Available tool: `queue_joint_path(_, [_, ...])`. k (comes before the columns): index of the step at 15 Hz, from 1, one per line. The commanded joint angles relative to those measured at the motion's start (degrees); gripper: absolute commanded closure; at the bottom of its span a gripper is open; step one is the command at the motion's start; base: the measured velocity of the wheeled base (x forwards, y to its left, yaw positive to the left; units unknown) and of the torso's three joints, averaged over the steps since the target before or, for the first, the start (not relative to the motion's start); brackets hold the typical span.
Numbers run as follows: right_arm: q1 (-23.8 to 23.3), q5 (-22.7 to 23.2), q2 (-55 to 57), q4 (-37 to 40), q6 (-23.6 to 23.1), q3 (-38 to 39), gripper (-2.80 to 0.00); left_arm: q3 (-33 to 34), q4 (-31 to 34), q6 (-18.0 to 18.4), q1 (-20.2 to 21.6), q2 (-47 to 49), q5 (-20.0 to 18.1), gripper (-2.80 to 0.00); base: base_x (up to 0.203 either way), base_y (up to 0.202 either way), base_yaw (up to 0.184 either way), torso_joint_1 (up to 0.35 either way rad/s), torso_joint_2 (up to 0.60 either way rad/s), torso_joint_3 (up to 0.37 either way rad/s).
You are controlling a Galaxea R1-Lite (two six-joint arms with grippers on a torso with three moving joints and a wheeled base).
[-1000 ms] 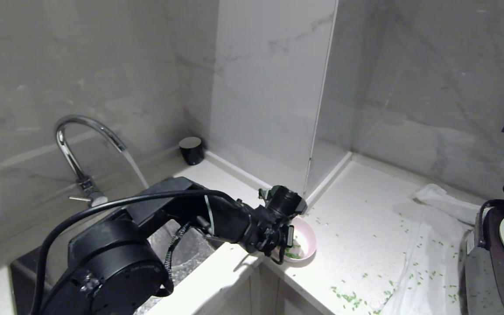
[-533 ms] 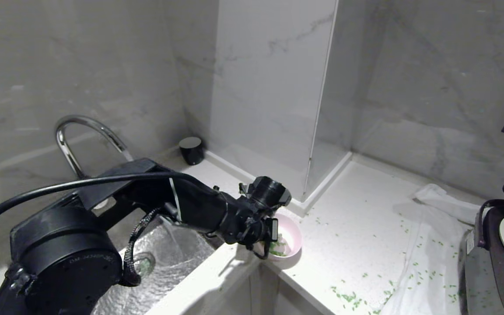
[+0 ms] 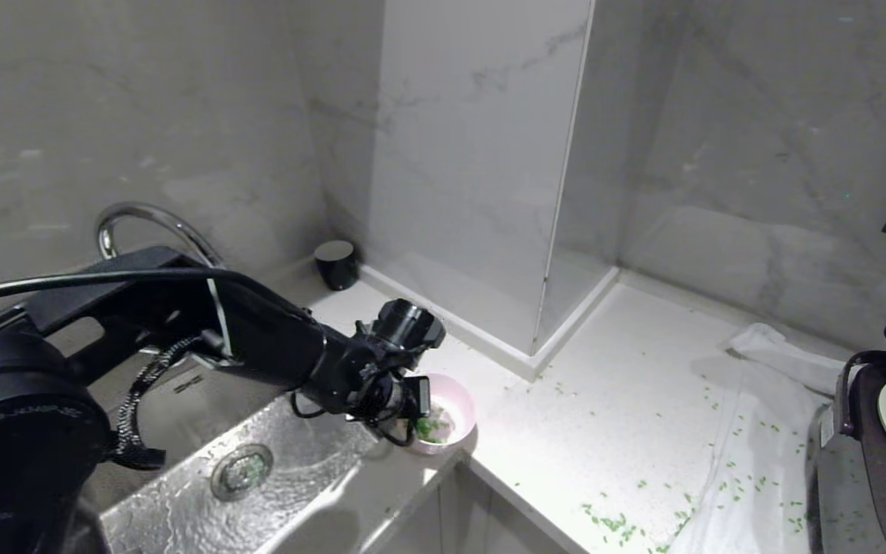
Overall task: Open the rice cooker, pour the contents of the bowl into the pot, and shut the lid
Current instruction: Fill a bowl with water from the tap
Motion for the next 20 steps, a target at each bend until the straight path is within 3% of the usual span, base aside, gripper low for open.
queue_joint_path(1, [0.1,0.0,0.1,0.0,0.0,0.1,0.0,5.1,-0.1,-0.3,5.3,-6.2,-1.1,0.0,0.0,0.0,0.0,0.0,0.0,0.0])
queue_joint_path(4, [0.0,0.1,0.1,0.0,0.0,0.1,0.0,7.9,-0.2,-1.1,13.8,-8.8,-5.0,0.0,0.0,0.0,0.0,0.0,0.0,0.0])
queue_joint_path(11, [0.0,0.1,0.1,0.0,0.0,0.1,0.0,6.5,-2.1,-1.3,30.5,-4.6,-5.9,0.0,0.0,0.0,0.0,0.0,0.0,0.0])
queue_joint_path(20, [0.0,0.1,0.1,0.0,0.0,0.1,0.0,-5.0,-2.2,-1.5,37.1,6.6,-5.4,0.0,0.0,0.0,0.0,0.0,0.0,0.0])
